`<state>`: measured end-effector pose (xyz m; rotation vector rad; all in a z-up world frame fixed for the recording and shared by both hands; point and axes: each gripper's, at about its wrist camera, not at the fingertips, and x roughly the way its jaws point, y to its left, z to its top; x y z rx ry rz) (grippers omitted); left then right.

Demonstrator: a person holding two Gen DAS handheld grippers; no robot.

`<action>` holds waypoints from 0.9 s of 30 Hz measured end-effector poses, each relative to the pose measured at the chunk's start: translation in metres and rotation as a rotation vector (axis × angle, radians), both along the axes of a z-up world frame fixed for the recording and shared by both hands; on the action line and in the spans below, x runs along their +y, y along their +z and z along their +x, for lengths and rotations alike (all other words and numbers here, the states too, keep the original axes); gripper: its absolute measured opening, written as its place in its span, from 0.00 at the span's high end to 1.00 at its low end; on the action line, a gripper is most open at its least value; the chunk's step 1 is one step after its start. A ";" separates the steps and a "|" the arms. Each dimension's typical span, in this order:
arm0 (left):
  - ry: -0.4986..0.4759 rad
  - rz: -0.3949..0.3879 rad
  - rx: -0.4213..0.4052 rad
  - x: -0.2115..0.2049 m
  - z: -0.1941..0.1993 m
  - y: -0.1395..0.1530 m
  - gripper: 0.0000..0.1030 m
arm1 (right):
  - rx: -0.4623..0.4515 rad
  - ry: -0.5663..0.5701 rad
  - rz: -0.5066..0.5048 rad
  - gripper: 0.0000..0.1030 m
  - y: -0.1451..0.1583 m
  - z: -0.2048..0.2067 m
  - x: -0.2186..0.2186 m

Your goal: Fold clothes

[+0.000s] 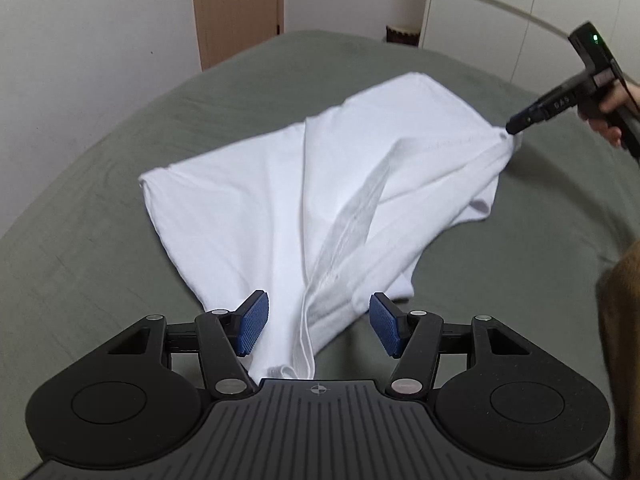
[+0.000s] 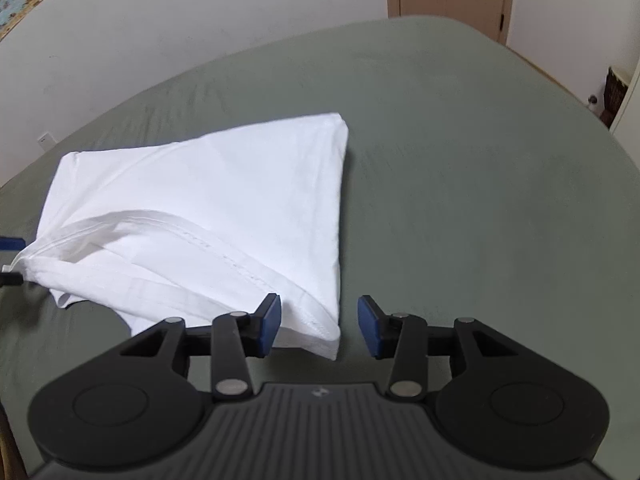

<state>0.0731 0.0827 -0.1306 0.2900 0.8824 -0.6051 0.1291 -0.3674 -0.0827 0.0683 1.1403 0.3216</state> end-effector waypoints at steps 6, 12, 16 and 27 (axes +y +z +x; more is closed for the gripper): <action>-0.024 0.001 0.033 0.002 0.003 -0.003 0.85 | 0.010 0.055 0.003 0.96 -0.004 -0.008 0.001; -0.048 -0.003 0.027 0.008 -0.006 0.003 0.90 | -0.021 0.060 0.007 0.98 0.009 -0.021 -0.010; -0.063 0.018 0.049 0.013 -0.017 -0.003 0.89 | -0.004 0.067 -0.017 0.97 0.007 -0.032 -0.016; -0.041 -0.005 0.038 0.012 -0.028 0.004 0.71 | -0.084 0.131 -0.048 0.66 0.015 -0.028 0.009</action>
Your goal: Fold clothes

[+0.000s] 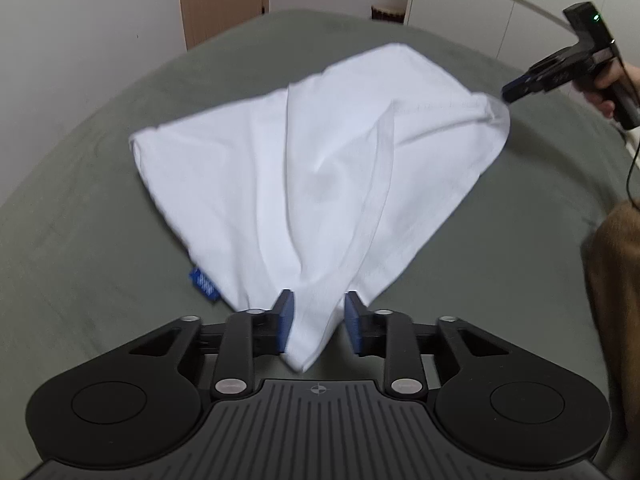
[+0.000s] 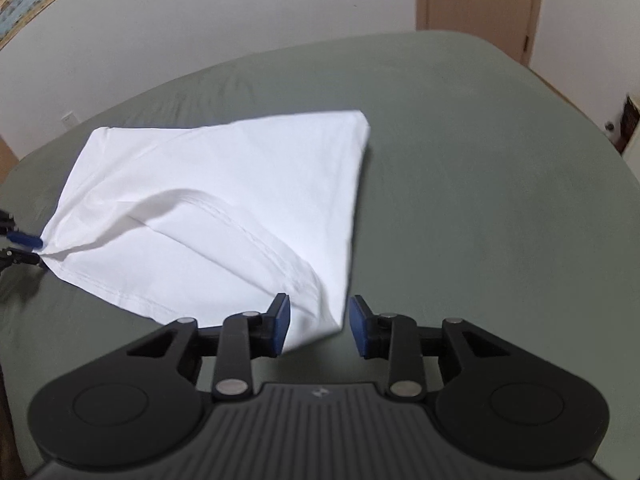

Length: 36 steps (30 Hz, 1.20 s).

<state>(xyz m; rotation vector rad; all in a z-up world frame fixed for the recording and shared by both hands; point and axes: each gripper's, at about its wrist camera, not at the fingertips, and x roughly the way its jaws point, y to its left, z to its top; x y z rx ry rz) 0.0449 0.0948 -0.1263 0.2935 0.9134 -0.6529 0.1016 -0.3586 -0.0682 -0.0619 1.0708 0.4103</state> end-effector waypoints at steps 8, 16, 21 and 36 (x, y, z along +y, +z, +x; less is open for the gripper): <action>0.003 -0.030 0.026 -0.018 0.013 -0.003 0.70 | 0.053 0.089 -0.070 0.84 -0.020 0.022 0.029; 0.019 -0.002 0.083 -0.019 0.019 -0.018 0.70 | 0.009 0.157 -0.048 0.90 0.000 0.001 0.019; 0.027 0.028 0.092 -0.015 0.018 -0.023 0.70 | 0.040 0.181 -0.131 0.88 -0.017 -0.011 0.015; -0.012 -0.015 0.069 -0.035 0.019 -0.004 0.70 | -0.041 0.150 -0.032 0.55 -0.003 -0.004 0.028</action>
